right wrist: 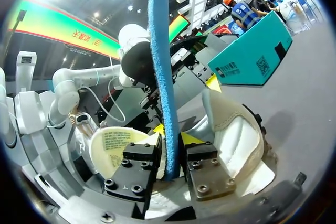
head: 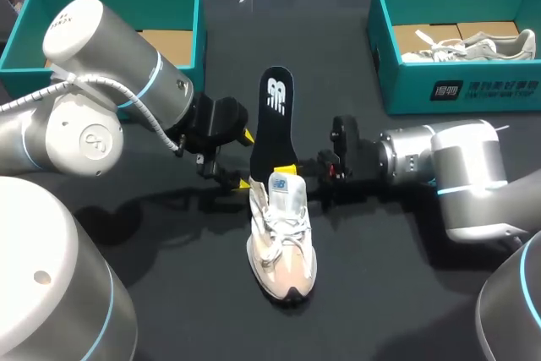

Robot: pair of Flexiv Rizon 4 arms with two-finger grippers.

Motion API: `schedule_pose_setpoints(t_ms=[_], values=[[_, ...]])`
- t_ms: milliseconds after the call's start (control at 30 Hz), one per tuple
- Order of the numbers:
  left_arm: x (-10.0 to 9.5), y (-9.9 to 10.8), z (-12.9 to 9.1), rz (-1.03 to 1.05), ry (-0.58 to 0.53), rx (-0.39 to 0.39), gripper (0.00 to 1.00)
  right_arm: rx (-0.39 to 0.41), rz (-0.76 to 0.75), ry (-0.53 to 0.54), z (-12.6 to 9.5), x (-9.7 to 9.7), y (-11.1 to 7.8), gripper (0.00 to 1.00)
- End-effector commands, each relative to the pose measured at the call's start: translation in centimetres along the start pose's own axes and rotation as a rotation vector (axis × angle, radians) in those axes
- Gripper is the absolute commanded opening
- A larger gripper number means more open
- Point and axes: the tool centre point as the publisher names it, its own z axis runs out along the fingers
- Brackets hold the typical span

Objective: Take the shoe out of the shoebox, open the shoe tongue, remove and reinsert the insole, then place the shoe into the shoebox

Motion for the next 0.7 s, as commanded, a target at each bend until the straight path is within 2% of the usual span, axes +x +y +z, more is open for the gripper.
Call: schedule_pose_setpoints(t_ms=[33,567,700], values=[[0.1,0.0,-0.1,0.0,0.0,0.001,1.0,0.001,-0.009,0.007,0.9,-0.7,-0.4,0.36],[0.1,0.0,-0.1,0.0,0.0,0.001,1.0,0.011,-0.073,-0.01,0.9,0.1,0.6,0.36],[0.1,0.0,-0.1,0.0,0.0,0.001,1.0,0.014,-0.087,-0.008,0.9,0.2,0.7,0.32]])
